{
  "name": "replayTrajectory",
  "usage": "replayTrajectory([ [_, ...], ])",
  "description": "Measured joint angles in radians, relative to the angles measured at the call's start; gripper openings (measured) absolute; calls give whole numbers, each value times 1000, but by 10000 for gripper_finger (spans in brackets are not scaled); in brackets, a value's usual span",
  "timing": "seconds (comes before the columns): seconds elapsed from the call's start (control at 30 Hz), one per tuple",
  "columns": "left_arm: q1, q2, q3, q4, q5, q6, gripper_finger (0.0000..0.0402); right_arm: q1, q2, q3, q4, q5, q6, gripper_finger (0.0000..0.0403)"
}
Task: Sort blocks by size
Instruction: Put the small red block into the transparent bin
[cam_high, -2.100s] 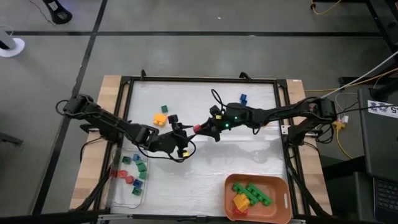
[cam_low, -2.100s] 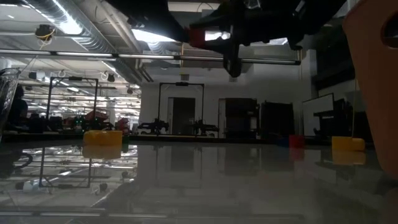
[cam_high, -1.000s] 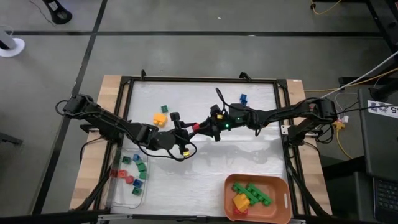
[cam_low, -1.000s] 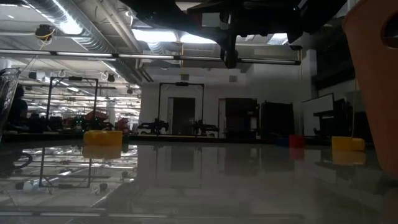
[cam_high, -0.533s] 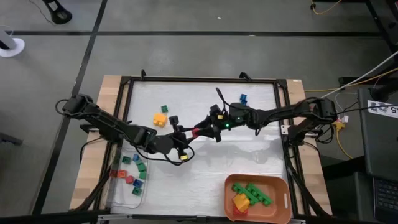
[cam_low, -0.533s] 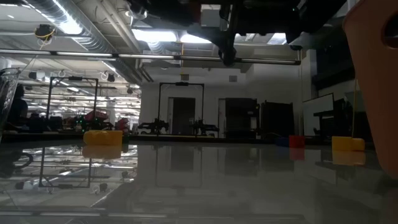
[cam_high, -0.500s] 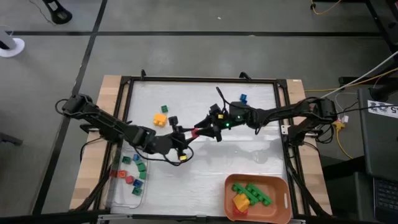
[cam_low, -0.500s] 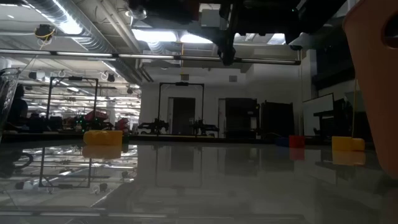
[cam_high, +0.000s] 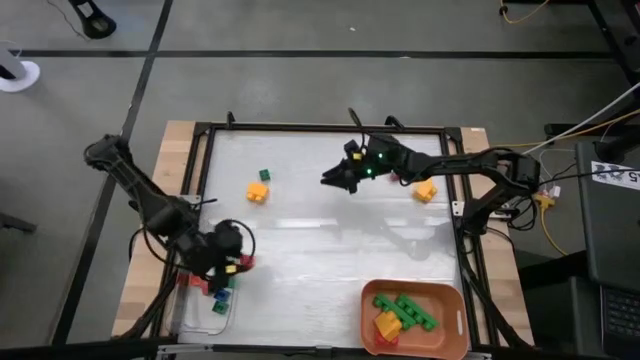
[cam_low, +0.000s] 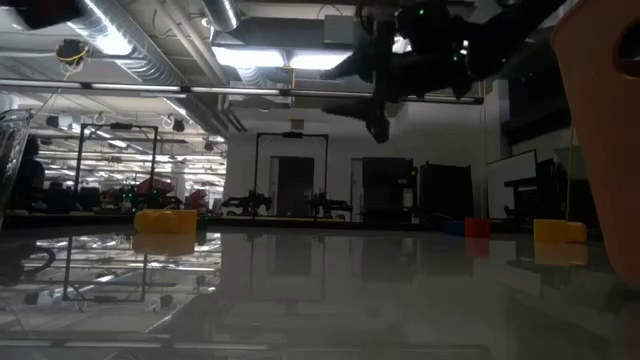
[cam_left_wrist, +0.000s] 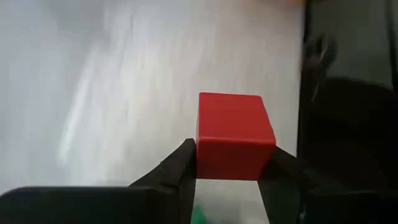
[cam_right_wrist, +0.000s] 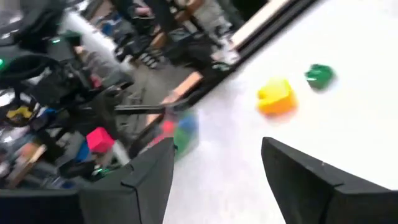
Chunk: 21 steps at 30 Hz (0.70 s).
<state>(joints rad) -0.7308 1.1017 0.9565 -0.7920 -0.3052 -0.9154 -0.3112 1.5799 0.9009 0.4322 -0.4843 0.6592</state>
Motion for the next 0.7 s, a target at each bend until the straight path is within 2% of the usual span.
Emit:
replayTrajectory([
  [0.17,-90,-11,0,-191,146,-285,126,-25,0,0,-64,12,-14,238],
  [0.33,-121,12,-1,-326,147,-436,130,-23,0,0,-88,21,-14,238],
  [0.53,-123,53,-1,-419,146,-454,174,-23,0,0,-99,20,-14,238],
  [0.7,-121,75,-1,-420,145,-376,201,-23,0,0,-99,20,-14,238],
])
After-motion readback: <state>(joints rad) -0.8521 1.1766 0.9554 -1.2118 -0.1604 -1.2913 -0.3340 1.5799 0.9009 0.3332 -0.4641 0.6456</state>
